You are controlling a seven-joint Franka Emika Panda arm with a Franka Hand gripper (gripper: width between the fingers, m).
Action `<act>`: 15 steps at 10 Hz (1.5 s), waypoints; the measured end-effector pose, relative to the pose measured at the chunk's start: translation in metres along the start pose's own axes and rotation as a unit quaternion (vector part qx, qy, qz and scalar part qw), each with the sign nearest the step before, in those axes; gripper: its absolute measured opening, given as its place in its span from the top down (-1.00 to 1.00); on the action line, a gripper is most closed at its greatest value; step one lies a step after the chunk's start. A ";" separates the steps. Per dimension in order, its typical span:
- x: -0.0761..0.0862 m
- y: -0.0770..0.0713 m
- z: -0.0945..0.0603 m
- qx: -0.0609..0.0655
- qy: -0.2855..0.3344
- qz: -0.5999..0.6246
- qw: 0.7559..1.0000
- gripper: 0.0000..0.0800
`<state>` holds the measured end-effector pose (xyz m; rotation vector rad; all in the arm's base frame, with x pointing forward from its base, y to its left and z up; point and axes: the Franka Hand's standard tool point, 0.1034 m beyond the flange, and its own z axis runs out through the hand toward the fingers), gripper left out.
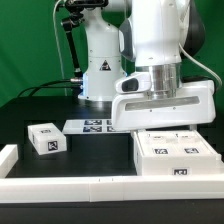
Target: Assemble cabinet
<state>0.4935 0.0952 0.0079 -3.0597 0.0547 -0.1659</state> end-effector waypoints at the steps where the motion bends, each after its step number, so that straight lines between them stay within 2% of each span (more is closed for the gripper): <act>1: 0.000 -0.003 0.001 0.000 0.006 -0.006 1.000 -0.99; 5: 0.000 -0.001 0.003 0.000 0.010 -0.014 1.000 -0.99; 6: 0.001 0.002 0.003 -0.001 0.011 -0.018 1.000 -0.88; 7: 0.002 0.005 0.003 -0.001 0.011 -0.021 1.000 -0.88; 8: 0.002 0.005 0.003 -0.001 0.011 -0.023 1.000 -0.43; 9: 0.002 0.006 0.003 -0.001 0.011 -0.028 1.000 -0.43; 10: 0.002 0.007 0.003 -0.001 0.011 -0.032 0.999 0.03; 12: 0.002 0.008 0.003 -0.002 0.011 -0.040 0.999 0.73; 13: 0.002 0.008 0.003 -0.002 0.010 -0.040 0.999 0.73; 14: 0.002 0.007 0.003 -0.001 0.010 -0.041 0.999 0.94; 15: 0.002 0.007 0.003 -0.001 0.010 -0.042 0.999 0.98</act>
Offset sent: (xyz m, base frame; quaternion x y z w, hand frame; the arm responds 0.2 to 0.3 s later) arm 0.0060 -0.0059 -0.0101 -0.0051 0.0192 -0.0068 0.9998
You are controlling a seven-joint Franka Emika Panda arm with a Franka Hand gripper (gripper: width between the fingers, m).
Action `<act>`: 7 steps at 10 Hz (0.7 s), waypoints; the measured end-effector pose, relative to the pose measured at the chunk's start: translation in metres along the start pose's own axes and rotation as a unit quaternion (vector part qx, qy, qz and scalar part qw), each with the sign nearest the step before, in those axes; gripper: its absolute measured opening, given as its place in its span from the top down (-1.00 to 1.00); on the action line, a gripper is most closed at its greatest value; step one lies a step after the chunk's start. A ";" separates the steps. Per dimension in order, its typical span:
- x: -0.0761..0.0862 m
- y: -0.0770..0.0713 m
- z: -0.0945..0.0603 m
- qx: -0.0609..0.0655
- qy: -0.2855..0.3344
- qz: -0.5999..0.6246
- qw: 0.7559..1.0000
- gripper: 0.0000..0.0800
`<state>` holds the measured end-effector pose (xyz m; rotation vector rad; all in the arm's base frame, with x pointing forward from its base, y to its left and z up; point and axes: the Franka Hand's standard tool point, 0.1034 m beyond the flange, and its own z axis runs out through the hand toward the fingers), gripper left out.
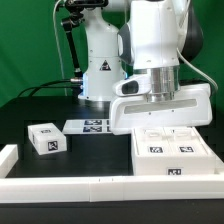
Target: Assemble cabinet
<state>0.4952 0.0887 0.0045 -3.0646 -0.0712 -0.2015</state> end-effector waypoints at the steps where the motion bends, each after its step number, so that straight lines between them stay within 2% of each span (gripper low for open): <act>1: 0.000 0.000 0.000 0.000 0.000 -0.001 1.000 0.98; 4: 0.000 0.000 -0.001 0.000 -0.001 -0.003 1.000 1.00; 7: 0.010 0.004 -0.029 -0.002 -0.020 -0.013 1.000 1.00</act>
Offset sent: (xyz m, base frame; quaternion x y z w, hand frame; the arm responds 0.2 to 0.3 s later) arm 0.0000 0.0000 0.0000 0.0000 0.0000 0.0000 1.0000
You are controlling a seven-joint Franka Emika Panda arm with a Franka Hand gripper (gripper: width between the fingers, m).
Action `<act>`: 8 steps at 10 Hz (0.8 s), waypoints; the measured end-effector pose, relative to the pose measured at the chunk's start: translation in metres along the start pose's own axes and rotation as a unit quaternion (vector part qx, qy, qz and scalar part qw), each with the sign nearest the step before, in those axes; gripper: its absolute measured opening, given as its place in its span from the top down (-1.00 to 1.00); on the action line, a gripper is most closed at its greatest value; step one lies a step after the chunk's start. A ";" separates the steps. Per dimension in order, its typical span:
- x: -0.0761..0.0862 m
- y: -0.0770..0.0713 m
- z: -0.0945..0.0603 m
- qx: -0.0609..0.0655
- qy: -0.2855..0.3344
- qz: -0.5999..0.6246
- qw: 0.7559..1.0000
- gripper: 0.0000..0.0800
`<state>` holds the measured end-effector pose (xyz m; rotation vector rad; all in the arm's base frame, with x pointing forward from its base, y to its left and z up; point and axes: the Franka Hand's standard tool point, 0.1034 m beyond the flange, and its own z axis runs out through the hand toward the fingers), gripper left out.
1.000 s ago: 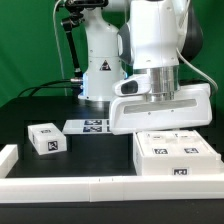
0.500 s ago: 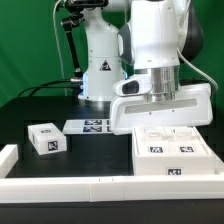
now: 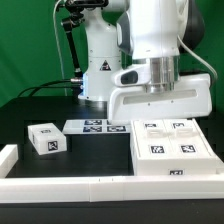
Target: Assemble cabinet
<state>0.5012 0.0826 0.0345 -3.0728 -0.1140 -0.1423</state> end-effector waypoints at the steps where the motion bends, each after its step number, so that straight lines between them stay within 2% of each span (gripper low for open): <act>1: 0.003 0.000 -0.009 0.000 -0.005 -0.003 1.000 1.00; 5: 0.015 0.003 -0.040 -0.001 -0.024 -0.005 1.000 1.00; 8: 0.011 0.003 -0.035 -0.001 -0.026 -0.005 1.000 1.00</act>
Offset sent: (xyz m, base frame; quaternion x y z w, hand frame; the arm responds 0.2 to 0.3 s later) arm 0.0110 -0.0047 0.0375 0.0138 -0.0357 0.0050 0.9993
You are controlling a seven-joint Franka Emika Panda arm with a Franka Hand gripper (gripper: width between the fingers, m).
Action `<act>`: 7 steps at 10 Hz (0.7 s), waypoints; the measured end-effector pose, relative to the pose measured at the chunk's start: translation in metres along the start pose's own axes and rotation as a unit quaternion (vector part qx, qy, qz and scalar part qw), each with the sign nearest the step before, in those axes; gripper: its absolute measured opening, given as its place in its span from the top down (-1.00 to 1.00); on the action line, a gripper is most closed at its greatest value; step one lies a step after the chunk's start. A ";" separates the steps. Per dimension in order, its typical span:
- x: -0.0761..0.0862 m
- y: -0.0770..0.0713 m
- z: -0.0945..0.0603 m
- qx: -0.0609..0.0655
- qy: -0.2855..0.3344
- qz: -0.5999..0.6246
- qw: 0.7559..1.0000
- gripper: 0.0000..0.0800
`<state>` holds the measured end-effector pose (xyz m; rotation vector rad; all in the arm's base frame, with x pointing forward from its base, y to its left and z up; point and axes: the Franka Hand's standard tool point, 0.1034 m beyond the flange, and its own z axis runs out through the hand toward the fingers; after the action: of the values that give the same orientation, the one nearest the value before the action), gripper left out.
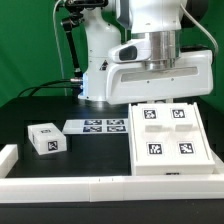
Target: Assemble cabinet
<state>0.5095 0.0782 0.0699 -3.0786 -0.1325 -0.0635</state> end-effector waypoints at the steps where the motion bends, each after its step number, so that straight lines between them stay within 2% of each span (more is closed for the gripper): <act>1: 0.000 0.000 0.000 0.000 0.000 0.000 1.000 1.00; 2: 0.000 0.001 -0.002 0.000 -0.005 0.000 1.000 1.00; 4: 0.010 0.004 -0.020 0.000 -0.014 0.000 1.000 1.00; 7: 0.019 0.002 -0.036 0.002 -0.033 -0.001 0.999 1.00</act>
Offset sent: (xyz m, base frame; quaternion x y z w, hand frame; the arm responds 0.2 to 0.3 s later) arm 0.0200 -0.0058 0.0387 0.0097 -0.0287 0.0060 0.9995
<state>0.5270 0.0759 0.1068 -3.0776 -0.1399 0.0371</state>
